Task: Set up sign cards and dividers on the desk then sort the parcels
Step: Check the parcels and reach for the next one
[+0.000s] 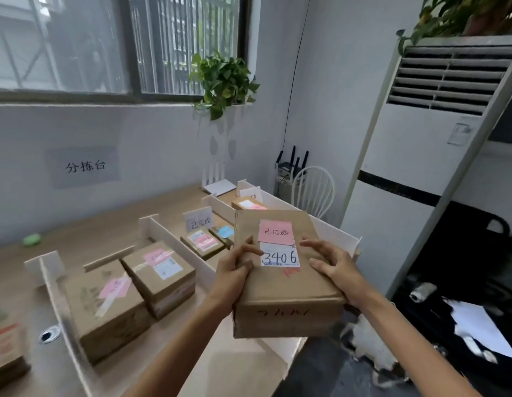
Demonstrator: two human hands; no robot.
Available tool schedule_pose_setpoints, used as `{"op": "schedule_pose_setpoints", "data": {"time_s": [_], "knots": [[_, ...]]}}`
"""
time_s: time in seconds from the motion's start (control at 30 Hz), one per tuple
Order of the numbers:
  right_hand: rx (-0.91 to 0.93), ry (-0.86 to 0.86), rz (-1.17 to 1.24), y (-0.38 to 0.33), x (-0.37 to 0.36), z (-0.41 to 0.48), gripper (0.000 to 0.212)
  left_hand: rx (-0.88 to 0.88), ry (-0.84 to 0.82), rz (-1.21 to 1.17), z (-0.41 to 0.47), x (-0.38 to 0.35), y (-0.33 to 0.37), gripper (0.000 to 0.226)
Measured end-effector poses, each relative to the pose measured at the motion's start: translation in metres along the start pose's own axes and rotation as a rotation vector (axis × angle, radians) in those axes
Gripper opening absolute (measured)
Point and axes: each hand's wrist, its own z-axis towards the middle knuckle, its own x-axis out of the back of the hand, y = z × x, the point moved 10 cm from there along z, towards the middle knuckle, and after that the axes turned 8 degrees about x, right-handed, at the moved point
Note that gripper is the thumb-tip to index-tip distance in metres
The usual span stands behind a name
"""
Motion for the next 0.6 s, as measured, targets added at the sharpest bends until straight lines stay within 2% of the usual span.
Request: {"op": "schedule_pose_setpoints", "data": {"time_s": [0.23, 0.4, 0.6], "knots": [[-0.098, -0.169, -0.015, 0.073, 0.069, 0.076, 0.037, 0.081, 0.094, -0.024, 0.077, -0.063, -0.032, 0.043], [-0.284, -0.476, -0.067, 0.161, 0.113, 0.114, 0.036, 0.292, 0.140, -0.080, 0.115, -0.132, -0.093, 0.039], [-0.441, -0.701, -0.038, 0.239, 0.144, 0.129, 0.031, 0.537, 0.256, -0.134, 0.131, -0.196, -0.145, 0.034]]}}
